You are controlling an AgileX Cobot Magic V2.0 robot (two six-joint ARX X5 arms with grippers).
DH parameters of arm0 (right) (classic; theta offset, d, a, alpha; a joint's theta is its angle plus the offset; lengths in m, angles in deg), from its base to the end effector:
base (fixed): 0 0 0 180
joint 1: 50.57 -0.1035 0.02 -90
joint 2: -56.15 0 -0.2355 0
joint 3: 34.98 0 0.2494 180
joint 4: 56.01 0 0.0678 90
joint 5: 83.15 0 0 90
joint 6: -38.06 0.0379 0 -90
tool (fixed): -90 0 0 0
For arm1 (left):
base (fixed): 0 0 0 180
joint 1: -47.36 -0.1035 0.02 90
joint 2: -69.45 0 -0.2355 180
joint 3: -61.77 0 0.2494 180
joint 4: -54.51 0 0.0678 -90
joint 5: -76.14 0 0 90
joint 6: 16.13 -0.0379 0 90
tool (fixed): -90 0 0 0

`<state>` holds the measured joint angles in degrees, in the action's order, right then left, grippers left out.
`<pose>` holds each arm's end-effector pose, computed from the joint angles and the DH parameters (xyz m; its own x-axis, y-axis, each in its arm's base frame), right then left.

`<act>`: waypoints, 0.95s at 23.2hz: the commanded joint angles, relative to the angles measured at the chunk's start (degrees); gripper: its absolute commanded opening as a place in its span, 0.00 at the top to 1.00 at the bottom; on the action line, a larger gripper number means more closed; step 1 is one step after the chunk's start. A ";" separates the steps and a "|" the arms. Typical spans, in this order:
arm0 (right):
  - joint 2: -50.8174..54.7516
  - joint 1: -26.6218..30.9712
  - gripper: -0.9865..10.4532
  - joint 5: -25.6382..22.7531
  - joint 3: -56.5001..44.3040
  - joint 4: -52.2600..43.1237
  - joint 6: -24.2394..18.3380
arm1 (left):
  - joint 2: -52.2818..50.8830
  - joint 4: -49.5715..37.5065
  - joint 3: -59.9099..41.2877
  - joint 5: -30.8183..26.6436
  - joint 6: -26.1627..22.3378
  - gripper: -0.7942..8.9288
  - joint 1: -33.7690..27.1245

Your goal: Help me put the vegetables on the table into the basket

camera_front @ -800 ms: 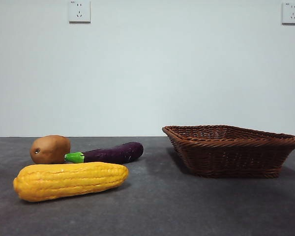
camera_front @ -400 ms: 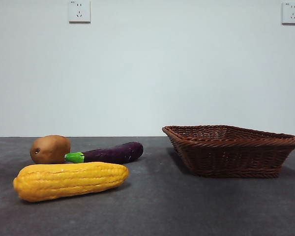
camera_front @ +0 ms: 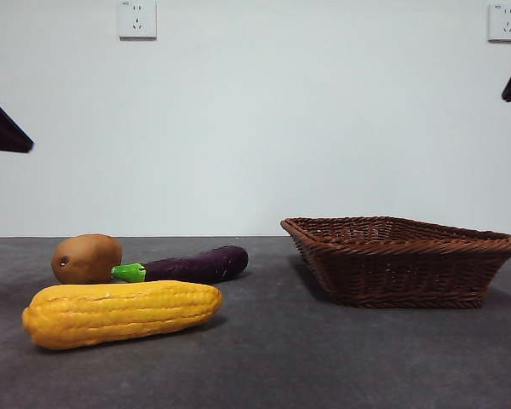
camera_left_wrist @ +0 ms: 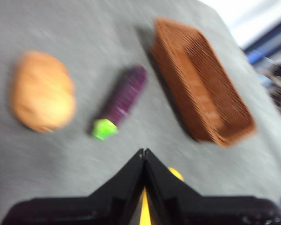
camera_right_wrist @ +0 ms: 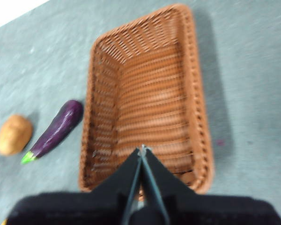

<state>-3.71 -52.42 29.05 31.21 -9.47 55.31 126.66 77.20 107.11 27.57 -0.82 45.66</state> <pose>0.2276 0.0217 0.2682 0.6945 0.4005 -0.5977 -0.1126 0.8810 0.4594 0.2164 -0.0187 0.1956 0.6368 -0.6431 -0.4253 0.3542 0.7340 -0.5795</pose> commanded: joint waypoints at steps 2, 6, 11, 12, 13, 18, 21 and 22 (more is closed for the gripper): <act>-5.84 -0.02 0.91 1.84 4.20 4.59 -4.59 | 4.28 -0.72 -0.13 4.02 0.11 0.92 0.44; -15.74 -0.02 0.80 1.77 11.82 12.72 -10.54 | 8.07 -1.11 -0.13 6.86 0.00 0.92 1.33; -27.78 -0.07 0.30 1.36 21.16 18.34 -15.41 | 8.85 -2.16 -0.13 6.93 -0.81 0.92 4.15; -30.18 -0.07 0.30 0.94 23.02 18.73 -15.41 | 8.85 -2.93 -0.13 6.78 -0.85 0.92 4.79; -32.65 -0.07 0.30 0.22 24.98 18.86 -15.54 | 8.87 -3.85 -0.13 6.45 -0.85 0.92 5.40; -42.29 -0.07 0.31 -1.97 32.35 18.36 -17.20 | 8.92 -5.22 -0.13 5.33 -0.83 0.92 7.02; -47.25 -0.07 0.31 -2.27 35.30 18.38 -17.97 | 8.92 -5.18 -0.13 3.61 -0.96 0.92 7.96; -48.63 -0.07 0.31 -2.27 35.78 18.27 -18.51 | 8.92 -5.20 -0.13 3.52 -0.98 0.92 8.20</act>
<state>-51.99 -52.44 26.78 67.01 8.76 37.74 135.29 72.57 107.11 31.09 -1.06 53.71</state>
